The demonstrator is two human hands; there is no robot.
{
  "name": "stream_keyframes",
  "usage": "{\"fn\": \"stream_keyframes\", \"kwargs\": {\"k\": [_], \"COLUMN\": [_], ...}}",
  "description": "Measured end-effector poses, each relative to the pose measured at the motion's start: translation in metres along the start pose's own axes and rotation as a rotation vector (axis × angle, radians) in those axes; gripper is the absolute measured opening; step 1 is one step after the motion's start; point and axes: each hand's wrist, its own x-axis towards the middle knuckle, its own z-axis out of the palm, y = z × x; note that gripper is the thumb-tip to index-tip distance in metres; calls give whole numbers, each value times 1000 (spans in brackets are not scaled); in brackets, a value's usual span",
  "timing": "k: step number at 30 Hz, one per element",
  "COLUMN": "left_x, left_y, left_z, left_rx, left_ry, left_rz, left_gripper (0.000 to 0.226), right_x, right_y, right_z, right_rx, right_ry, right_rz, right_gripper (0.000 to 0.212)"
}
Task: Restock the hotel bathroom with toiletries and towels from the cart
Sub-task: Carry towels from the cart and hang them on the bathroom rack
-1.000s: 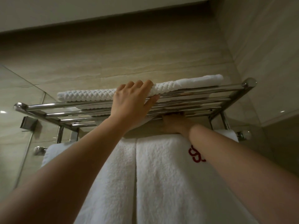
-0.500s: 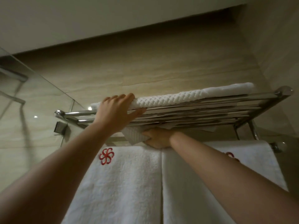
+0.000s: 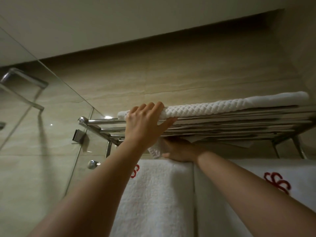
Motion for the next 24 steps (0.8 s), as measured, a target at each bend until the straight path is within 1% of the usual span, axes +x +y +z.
{"fn": "stream_keyframes", "kwargs": {"k": [2, 5, 9, 11, 15, 17, 19, 20, 24], "left_x": [-1, -3, -5, -5, -4, -3, -3, -3, -4], "left_y": [-1, -3, -8, -10, -11, -12, -12, -13, -14], "left_z": [1, 2, 5, 6, 9, 8, 8, 9, 11], "left_rx": [-4, -22, -37, -44, -63, -55, -50, -50, -56], "left_ry": [21, 43, 65, 64, 64, 66, 63, 63, 62], "left_rz": [-6, 4, 38, 58, 64, 56, 47, 45, 60], "left_gripper": [57, 55, 51, 51, 52, 52, 52, 52, 50], "right_x": [7, 25, 42, 47, 51, 51, 50, 50, 41], "right_y": [-5, -14, -26, -30, -32, -37, -42, -44, -50], "right_z": [2, 7, 12, 18, 25, 24, 20, 19, 12], "right_rx": [-33, 10, -43, -98, -184, -218, -171, -133, -72], "right_ry": [-4, 13, 98, 106, -14, 25, 58, 49, 3], "right_rz": [48, 159, 305, 311, 289, 273, 246, 231, 208], "right_gripper": [70, 54, 64, 62, 62, 56, 48, 47, 49]}}
